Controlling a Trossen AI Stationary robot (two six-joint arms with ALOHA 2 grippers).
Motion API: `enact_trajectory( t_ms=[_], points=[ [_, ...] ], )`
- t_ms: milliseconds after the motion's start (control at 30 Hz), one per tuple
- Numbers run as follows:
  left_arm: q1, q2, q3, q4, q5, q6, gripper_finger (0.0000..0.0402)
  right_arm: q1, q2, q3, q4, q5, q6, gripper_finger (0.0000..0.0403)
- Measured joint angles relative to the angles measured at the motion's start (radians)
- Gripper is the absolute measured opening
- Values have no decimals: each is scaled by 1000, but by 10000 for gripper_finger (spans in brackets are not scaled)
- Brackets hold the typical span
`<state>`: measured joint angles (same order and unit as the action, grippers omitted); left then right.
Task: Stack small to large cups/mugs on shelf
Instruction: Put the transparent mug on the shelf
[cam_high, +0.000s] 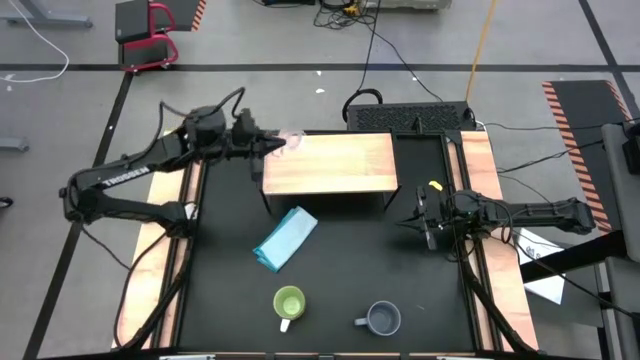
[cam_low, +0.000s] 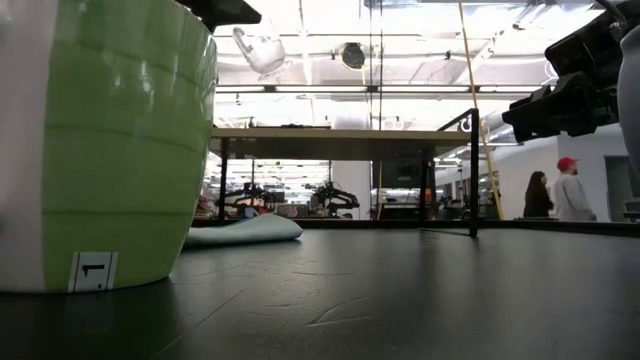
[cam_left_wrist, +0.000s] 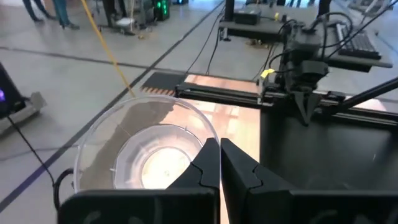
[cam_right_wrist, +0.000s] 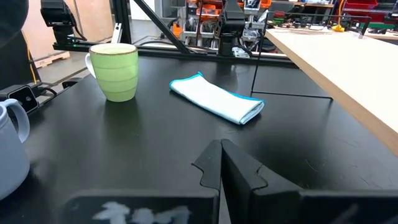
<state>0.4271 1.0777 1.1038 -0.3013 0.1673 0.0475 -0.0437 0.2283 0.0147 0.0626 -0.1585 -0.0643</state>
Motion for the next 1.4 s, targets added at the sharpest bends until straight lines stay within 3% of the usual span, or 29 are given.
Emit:
enact_trajectory(
  t_ms=[200,533,1033,1400],
  points=[
    [11,137,166,-132,-27,-24,0,0,0,0,-3,0,0,0],
    [3,283,284,-336,-40,-40,0,0,0,0,-5,0,-1,0],
    [-11,311,317,-471,-99,-51,0,0,0,0,-6,0,-1,0],
    [-24,311,317,-476,-117,-54,0,0,0,0,-6,0,0,0]
  ],
)
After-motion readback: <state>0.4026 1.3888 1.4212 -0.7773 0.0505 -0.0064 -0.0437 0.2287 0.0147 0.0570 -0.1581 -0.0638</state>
